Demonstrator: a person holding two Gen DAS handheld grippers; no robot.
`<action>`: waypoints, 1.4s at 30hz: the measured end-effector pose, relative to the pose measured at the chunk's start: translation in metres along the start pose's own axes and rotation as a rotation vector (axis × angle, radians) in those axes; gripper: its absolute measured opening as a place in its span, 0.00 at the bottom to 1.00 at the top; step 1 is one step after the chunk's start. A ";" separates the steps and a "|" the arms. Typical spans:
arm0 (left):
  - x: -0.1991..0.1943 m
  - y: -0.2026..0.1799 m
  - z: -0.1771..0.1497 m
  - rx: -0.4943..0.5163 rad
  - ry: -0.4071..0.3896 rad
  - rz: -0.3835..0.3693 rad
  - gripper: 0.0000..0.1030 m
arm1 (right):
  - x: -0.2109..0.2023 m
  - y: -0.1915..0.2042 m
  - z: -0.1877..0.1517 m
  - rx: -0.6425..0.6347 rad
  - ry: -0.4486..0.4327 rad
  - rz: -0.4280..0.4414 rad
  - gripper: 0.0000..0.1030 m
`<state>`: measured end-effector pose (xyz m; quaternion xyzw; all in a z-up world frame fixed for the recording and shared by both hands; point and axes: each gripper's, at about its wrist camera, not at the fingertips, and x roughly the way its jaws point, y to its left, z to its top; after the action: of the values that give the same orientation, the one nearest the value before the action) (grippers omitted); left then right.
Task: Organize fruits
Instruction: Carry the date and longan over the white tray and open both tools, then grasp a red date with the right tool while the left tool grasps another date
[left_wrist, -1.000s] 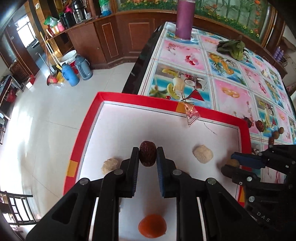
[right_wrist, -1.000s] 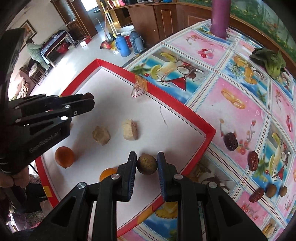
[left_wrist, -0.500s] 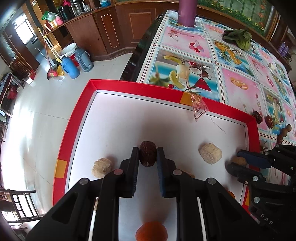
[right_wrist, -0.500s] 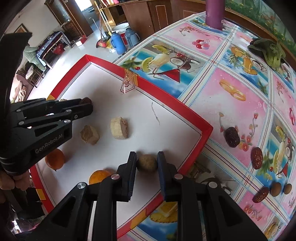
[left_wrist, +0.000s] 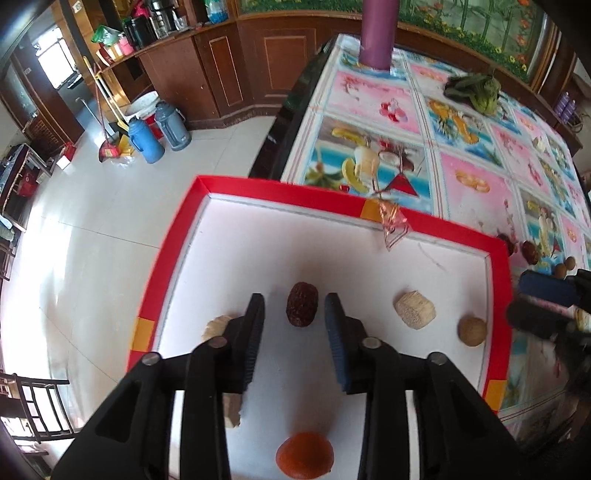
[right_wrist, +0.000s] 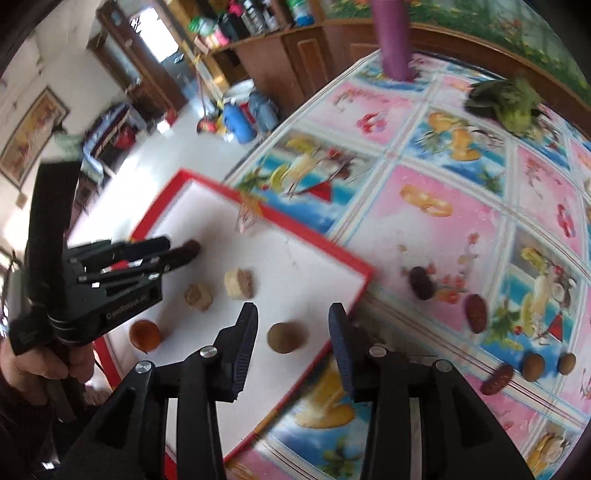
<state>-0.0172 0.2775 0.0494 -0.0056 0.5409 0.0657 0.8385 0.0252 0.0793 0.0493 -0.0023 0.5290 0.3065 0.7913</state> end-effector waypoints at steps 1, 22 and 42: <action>-0.009 0.002 0.000 -0.009 -0.023 0.002 0.38 | -0.010 -0.008 -0.002 0.029 -0.027 0.004 0.38; -0.066 -0.079 -0.042 0.071 -0.053 -0.129 0.51 | -0.071 -0.148 -0.087 0.431 -0.101 -0.112 0.38; -0.088 -0.099 -0.053 0.144 -0.051 -0.177 0.52 | -0.019 -0.127 -0.052 0.389 0.006 -0.285 0.20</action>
<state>-0.0897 0.1661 0.1014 0.0086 0.5202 -0.0478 0.8527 0.0394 -0.0503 0.0015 0.0747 0.5748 0.0841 0.8106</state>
